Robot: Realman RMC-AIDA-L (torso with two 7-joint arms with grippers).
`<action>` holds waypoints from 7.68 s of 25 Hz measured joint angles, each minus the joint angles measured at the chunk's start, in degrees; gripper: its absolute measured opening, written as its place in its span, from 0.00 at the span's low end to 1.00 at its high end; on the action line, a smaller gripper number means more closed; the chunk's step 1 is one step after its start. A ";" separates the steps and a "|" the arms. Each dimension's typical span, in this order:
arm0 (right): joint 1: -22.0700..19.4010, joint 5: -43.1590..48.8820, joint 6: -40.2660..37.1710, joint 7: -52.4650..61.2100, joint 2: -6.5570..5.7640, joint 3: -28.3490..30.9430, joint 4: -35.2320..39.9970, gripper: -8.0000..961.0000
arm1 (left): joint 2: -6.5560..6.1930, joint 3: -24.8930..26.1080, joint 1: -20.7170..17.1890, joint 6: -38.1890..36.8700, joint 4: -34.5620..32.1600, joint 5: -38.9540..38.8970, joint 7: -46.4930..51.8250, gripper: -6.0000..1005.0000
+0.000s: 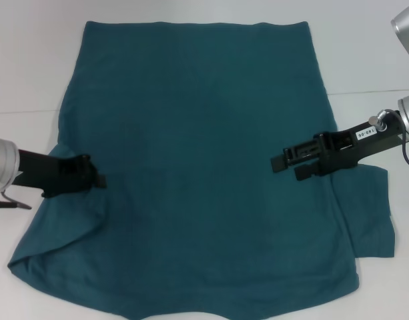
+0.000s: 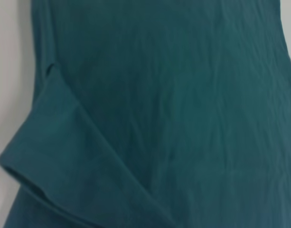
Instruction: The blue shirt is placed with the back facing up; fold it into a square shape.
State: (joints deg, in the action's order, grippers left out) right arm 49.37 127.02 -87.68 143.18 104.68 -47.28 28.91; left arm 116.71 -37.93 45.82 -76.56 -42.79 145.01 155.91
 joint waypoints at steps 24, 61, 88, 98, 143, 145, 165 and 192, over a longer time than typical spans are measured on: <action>-0.39 0.05 0.24 0.00 -0.06 0.00 0.05 0.89 | -0.55 0.23 -2.65 5.23 -2.16 -4.28 1.79 0.52; -0.51 -0.03 0.40 0.09 0.09 0.06 0.00 0.89 | -1.15 0.92 -3.48 27.19 10.41 -2.82 -0.05 0.63; -1.51 0.00 -0.32 -4.42 -0.12 1.26 0.81 0.80 | -2.46 6.29 -12.21 -13.73 -1.33 -20.75 -19.75 0.62; -3.19 -0.35 -0.17 -9.43 2.59 3.89 5.82 0.76 | 2.62 2.33 -19.02 -23.10 -8.00 -20.27 -34.15 0.62; -12.01 18.17 -3.15 2.55 -1.93 11.06 6.83 0.95 | 4.95 2.60 -17.96 -17.86 -7.53 -20.91 -33.07 0.62; -12.02 18.18 -2.67 2.55 -1.70 10.96 6.78 0.95 | 4.98 2.60 -17.96 -17.60 -7.50 -20.91 -33.07 0.62; -11.15 18.17 3.34 2.68 0.11 9.25 3.72 0.94 | 5.02 2.60 -17.57 -16.73 -6.65 -20.91 -33.14 0.62; -10.80 18.04 5.91 4.14 0.63 7.53 4.11 0.26 | 5.02 2.59 -17.34 -16.60 -6.07 -20.91 -33.13 0.62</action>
State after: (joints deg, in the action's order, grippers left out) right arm 38.57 145.06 -81.77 147.32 105.31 -39.76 33.02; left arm 121.73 -35.33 28.48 -93.16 -48.87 124.10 122.78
